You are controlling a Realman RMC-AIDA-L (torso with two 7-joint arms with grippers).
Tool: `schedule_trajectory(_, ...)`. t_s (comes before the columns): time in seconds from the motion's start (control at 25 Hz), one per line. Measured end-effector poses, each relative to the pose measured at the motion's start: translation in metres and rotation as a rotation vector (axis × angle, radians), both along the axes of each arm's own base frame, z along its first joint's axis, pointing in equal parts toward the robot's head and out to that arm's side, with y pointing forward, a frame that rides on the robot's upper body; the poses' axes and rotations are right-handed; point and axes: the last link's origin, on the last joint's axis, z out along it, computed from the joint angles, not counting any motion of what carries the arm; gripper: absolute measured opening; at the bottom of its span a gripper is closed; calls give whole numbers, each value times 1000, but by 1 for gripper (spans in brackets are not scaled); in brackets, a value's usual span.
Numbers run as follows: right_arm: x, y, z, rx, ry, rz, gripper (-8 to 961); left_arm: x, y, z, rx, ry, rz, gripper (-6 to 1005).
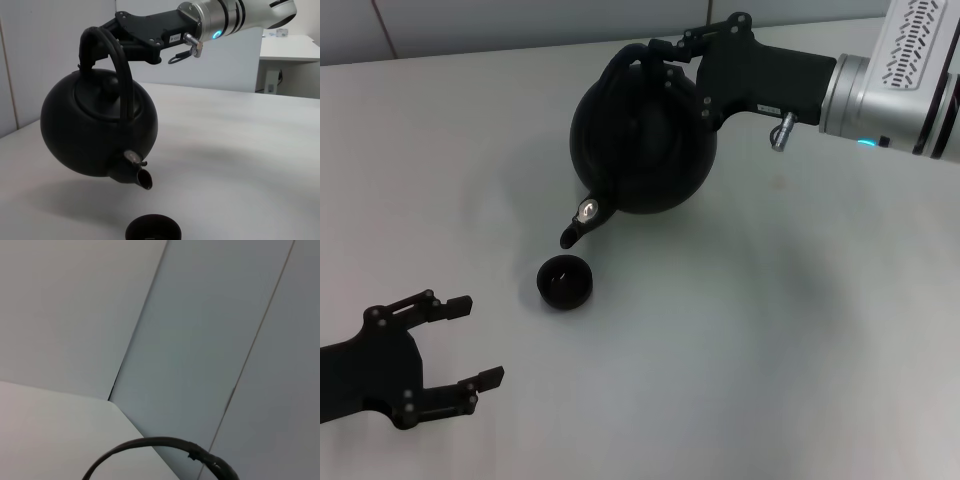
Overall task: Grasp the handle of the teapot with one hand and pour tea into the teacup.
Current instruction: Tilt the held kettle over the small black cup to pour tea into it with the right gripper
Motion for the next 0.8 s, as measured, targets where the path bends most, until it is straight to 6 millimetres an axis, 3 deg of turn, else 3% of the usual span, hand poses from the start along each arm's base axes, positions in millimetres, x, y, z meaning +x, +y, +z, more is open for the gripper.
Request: schedule_trajectory(0.8, -2, 1, 0, 28, -35, 45, 103, 4, 4, -1, 0, -5, -10, 843)
